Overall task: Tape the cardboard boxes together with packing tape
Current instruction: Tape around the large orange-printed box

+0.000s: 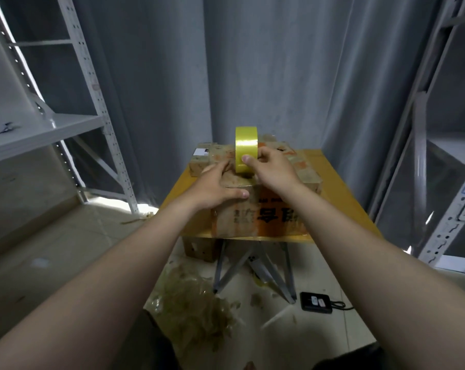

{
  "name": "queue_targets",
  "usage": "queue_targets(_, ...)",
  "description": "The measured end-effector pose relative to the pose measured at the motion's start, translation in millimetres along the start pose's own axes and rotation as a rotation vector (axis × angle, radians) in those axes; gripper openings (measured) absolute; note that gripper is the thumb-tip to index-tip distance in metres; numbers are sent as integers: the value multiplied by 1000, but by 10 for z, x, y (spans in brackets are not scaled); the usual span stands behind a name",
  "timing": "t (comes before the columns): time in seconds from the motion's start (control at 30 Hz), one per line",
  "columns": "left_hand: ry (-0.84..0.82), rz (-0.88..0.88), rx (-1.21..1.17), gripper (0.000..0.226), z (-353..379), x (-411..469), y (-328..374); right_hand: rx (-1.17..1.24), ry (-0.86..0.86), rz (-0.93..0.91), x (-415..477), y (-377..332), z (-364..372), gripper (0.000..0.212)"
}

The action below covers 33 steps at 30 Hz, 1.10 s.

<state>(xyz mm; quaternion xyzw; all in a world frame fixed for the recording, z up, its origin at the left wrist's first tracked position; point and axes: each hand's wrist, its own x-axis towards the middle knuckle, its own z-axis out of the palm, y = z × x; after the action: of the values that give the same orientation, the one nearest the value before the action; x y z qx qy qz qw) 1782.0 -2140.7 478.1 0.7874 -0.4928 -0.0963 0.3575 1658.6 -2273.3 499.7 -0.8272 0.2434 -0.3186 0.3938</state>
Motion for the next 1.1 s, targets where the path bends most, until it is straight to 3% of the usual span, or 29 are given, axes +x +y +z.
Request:
queue_targets(0.17,-9,44,45,94,7,24,-31,190,40,-44,-174,-35,13,35)
queue_targets(0.3,-4,52,122,91,5,34,-39,413,200,-12,-301,-83,33,40)
queue_targets(0.5,0,62,80,75,13,17,-45,354,139,-52,-399,-155,93,32)
queue_targets(0.6,-73,49,-70,62,-77,-8,-106,344,63,-110,-505,-5,98,18)
queue_targets(0.67,-101,76,-28,55,-122,-20,-130,336,77,-123,-539,18,116,17)
queue_targets(0.9,-53,150,137,58,-109,-65,-110,363,247,-35,-597,-301,84,40)
queue_targets(1.1,-14,136,144,59,-85,-29,-142,380,264,127,-1046,-236,165,48)
